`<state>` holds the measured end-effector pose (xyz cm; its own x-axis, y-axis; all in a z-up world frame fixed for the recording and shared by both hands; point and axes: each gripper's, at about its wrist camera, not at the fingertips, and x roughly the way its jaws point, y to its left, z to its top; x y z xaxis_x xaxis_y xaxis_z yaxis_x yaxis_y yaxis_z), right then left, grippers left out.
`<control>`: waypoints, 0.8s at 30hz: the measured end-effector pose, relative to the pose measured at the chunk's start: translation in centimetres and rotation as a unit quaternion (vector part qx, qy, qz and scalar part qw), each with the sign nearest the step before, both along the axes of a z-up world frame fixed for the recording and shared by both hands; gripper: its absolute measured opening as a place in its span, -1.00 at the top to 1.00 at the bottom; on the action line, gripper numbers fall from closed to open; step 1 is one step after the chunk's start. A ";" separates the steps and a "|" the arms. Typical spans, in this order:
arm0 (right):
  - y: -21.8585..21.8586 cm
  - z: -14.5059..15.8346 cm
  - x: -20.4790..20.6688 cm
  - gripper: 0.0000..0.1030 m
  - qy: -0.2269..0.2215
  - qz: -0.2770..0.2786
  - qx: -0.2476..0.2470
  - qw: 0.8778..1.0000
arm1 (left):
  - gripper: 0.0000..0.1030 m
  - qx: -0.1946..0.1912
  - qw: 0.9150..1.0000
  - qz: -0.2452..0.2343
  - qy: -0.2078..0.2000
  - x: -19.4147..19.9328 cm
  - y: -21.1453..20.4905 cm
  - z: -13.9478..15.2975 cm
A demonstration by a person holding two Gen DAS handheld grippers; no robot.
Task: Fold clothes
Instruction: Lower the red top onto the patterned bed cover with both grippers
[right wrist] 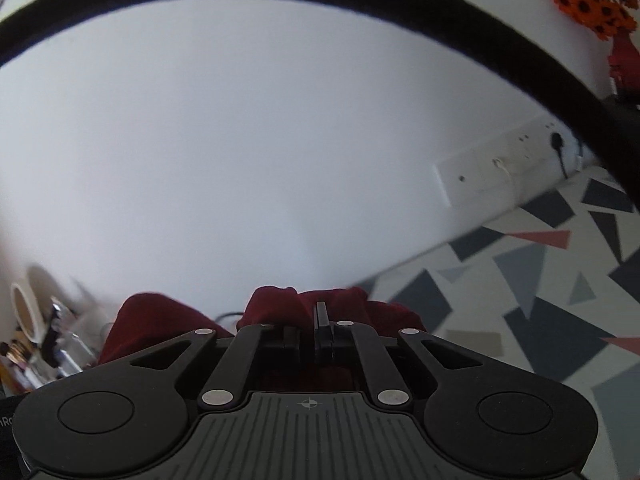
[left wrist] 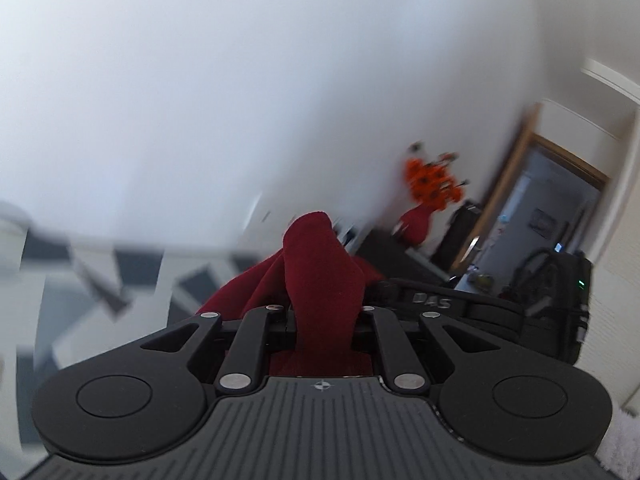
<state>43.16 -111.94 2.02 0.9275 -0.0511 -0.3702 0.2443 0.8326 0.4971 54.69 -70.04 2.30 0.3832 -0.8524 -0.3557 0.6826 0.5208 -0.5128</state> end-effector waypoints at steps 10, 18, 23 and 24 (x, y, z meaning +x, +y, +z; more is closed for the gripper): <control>-8.3 -4.8 -0.3 0.87 0.085 -0.133 0.036 0.987 | 0.76 0.135 0.974 0.113 0.140 4.2 -1.3 -10.1; -10.9 -10.1 2.1 0.81 0.181 -0.061 -0.032 0.981 | 0.72 0.184 0.954 0.162 0.172 2.3 -3.8 -13.3; -9.2 -12.8 3.6 0.78 0.212 0.023 -0.106 0.971 | 0.66 0.200 0.944 0.198 0.170 1.7 -4.8 -13.9; -8.5 -13.2 3.9 0.77 0.216 0.043 -0.125 0.967 | 0.65 0.202 0.943 0.203 0.169 1.6 -4.9 -13.9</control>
